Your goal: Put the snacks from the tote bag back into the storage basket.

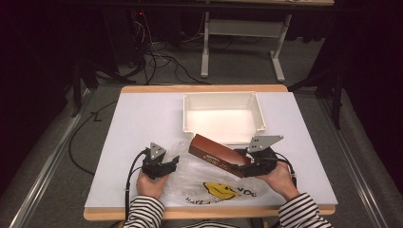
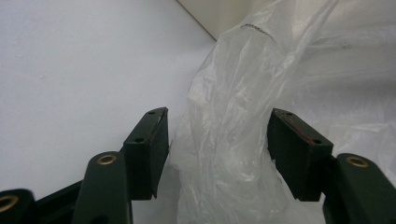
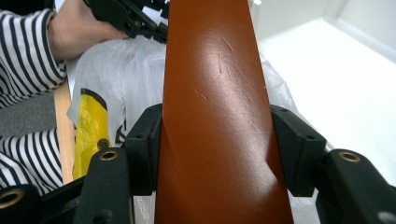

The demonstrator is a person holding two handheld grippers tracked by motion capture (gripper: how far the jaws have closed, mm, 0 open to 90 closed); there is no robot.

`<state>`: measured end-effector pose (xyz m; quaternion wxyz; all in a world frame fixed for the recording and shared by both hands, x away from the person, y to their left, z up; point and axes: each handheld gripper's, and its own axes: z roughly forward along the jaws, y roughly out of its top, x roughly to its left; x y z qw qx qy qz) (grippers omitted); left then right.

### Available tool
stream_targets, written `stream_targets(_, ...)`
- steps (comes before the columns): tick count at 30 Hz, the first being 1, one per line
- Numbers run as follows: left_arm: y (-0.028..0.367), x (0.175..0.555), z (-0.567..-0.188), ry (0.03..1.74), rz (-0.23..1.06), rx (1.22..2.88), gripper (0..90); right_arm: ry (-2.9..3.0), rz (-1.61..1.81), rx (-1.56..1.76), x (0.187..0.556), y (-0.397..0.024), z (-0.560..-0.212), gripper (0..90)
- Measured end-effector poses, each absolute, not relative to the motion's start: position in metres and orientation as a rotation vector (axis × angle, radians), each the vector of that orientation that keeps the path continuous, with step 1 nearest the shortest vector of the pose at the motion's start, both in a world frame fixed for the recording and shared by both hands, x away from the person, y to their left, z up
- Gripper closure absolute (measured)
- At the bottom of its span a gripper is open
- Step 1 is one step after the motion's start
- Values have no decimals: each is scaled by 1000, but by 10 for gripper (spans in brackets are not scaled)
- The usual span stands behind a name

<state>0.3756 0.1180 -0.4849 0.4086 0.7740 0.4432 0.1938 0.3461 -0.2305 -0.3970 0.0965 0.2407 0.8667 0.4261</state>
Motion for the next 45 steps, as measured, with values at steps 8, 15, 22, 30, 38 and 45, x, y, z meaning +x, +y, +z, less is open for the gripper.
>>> stream_targets(8,119,376,-485,1121,485,1948,400,2557,1272,735,348,-236,-391,423)
stream_targets(15,119,375,-485,1115,485,1945,400,2527,1279,759,350,-241,-384,423)
stream_targets(22,119,375,-485,1113,483,1946,405,2507,1279,784,354,-245,-376,423)
stream_targets(30,118,375,-485,1110,486,1948,407,2497,1265,820,362,-248,-371,424)
stream_targets(38,119,375,-485,1108,484,1952,406,2483,1255,844,372,-249,-368,423)
stream_targets(45,119,375,-485,1109,484,1952,406,2464,1241,863,376,-249,-366,423)
